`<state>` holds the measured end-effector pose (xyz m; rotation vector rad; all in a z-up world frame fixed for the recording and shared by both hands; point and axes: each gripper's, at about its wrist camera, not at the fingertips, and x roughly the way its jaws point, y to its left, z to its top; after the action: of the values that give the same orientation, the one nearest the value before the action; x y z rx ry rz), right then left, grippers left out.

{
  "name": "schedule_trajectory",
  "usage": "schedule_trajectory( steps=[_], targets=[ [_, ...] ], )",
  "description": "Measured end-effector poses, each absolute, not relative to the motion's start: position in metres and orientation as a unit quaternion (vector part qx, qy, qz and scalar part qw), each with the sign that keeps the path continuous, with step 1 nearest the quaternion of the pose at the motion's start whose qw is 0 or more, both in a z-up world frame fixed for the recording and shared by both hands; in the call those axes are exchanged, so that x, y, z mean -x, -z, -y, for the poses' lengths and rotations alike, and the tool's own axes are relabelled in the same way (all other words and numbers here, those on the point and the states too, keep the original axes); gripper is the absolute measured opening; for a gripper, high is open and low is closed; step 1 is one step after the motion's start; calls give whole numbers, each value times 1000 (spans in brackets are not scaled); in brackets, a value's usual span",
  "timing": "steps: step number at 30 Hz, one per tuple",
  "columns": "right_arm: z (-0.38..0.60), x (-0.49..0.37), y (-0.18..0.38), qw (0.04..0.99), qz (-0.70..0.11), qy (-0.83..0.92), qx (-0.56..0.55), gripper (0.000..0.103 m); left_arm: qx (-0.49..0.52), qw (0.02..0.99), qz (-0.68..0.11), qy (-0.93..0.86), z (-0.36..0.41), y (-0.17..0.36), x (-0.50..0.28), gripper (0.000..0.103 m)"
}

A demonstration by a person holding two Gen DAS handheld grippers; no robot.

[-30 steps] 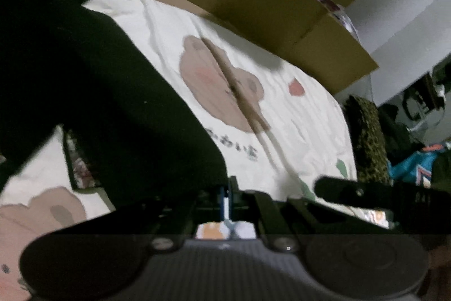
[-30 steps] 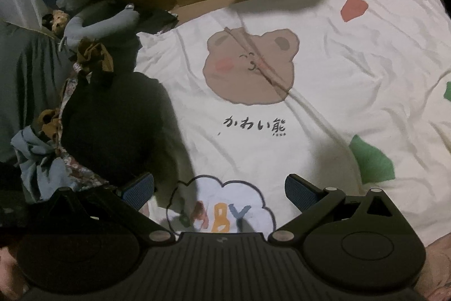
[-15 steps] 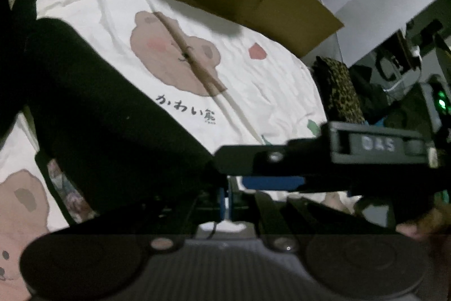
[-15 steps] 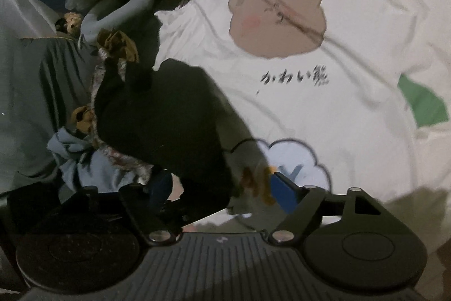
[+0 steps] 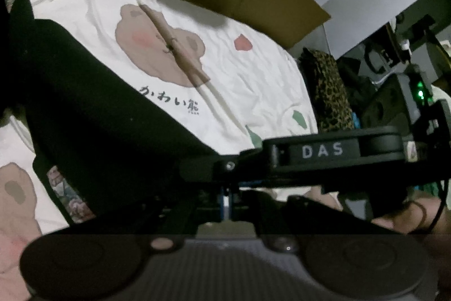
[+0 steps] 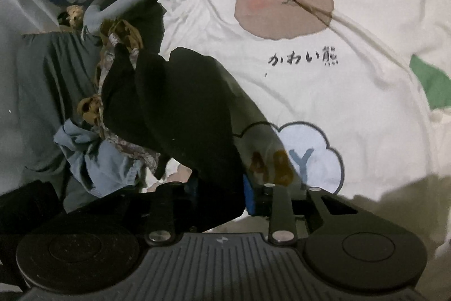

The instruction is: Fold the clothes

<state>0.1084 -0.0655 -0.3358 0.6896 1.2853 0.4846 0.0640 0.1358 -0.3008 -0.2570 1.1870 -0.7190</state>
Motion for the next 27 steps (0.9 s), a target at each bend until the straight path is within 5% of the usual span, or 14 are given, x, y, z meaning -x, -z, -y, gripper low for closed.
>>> schedule_trajectory(
  steps=[6,17,27],
  targets=[
    [63,-108,339,725,-586,-212,-292,8,118,749,-565,324,-147,304,-60,4],
    [85,-111,336,752,-579,-155,-276,6,120,790,-571,189,-203,315,-78,12],
    [129,-110,334,767,-577,-83,-267,5,92,824,-553,74,-252,321,-104,32]
  ],
)
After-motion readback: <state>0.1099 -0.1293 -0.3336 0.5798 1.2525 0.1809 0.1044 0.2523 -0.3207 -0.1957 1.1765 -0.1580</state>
